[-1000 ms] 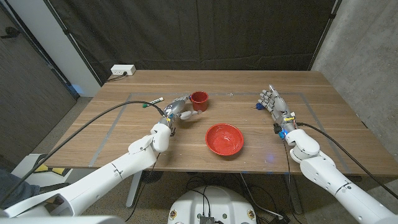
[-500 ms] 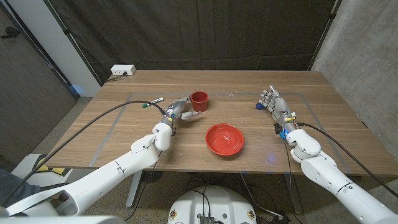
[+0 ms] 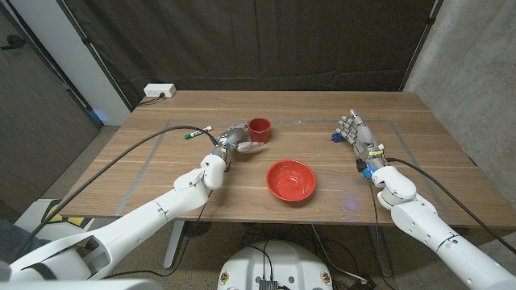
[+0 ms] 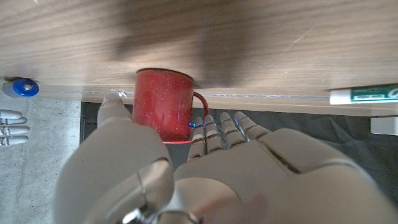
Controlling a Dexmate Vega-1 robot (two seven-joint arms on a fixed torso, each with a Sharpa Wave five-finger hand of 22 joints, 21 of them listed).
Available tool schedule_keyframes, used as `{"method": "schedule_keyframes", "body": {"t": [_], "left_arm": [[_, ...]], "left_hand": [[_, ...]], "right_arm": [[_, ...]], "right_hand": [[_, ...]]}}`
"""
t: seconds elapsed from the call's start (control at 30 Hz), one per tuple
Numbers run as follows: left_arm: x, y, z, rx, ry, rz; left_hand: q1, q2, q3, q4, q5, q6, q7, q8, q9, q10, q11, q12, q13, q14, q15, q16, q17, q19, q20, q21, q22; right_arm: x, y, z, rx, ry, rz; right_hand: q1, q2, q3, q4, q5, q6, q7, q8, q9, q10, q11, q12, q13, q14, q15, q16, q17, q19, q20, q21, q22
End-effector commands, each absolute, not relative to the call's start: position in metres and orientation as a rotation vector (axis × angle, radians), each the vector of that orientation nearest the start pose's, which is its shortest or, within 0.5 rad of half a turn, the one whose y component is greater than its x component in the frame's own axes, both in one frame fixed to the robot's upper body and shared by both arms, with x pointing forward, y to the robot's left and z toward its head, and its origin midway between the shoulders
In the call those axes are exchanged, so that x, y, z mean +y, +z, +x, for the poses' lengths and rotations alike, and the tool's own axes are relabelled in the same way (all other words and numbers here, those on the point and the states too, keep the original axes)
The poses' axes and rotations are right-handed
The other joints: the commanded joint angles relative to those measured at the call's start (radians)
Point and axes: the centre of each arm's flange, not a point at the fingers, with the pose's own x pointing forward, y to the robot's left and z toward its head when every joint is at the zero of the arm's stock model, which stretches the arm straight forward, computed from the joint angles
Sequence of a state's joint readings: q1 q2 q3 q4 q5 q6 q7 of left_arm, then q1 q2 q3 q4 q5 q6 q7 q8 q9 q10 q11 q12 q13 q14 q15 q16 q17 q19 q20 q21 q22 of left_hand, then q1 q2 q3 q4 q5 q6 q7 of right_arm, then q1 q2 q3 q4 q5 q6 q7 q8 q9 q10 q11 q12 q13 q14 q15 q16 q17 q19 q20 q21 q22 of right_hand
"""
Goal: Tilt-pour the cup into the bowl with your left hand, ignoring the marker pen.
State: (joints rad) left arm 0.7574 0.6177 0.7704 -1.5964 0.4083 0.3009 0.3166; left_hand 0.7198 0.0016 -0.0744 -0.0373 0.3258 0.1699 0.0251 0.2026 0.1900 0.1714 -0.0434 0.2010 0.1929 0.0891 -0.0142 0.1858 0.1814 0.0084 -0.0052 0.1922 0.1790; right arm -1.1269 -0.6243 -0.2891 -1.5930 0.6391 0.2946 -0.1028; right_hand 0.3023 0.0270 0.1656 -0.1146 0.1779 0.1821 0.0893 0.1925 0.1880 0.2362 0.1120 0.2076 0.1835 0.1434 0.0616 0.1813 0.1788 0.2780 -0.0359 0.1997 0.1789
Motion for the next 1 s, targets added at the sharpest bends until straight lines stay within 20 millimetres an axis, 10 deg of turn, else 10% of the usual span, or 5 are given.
{"method": "schedule_keyframes", "body": {"t": [0.03, 1.0], "left_arm": [[0.158, -0.043, 0.647, -0.595, 0.064, 1.181], [0.148, -0.037, 0.660, -0.603, 0.084, 1.151]], "left_hand": [[0.004, 0.001, -0.005, 0.001, -0.003, 0.011, 0.000, 0.007, 0.004, 0.007, 0.001, 0.006, 0.005, 0.007, -0.008, 0.005, 0.003, 0.004, -0.006, 0.008, 0.004], [0.007, 0.003, -0.015, 0.003, -0.002, -0.024, 0.010, -0.005, 0.005, -0.016, 0.010, 0.001, 0.006, -0.010, -0.001, 0.001, 0.003, -0.006, -0.003, 0.007, 0.004]], "right_arm": [[-0.307, -0.082, 0.586, -0.575, 0.140, 0.038], [-0.319, -0.085, 0.579, -0.569, 0.136, 0.040]], "right_hand": [[0.001, 0.009, -0.004, 0.002, 0.006, 0.006, -0.003, 0.003, 0.003, 0.006, -0.002, 0.007, 0.004, 0.011, -0.003, 0.003, 0.003, 0.006, 0.004, 0.001, 0.004], [0.001, 0.009, -0.006, 0.002, 0.007, 0.006, -0.004, 0.003, 0.003, 0.007, -0.002, 0.007, 0.004, 0.012, -0.002, 0.004, 0.003, 0.007, 0.004, 0.001, 0.004]]}}
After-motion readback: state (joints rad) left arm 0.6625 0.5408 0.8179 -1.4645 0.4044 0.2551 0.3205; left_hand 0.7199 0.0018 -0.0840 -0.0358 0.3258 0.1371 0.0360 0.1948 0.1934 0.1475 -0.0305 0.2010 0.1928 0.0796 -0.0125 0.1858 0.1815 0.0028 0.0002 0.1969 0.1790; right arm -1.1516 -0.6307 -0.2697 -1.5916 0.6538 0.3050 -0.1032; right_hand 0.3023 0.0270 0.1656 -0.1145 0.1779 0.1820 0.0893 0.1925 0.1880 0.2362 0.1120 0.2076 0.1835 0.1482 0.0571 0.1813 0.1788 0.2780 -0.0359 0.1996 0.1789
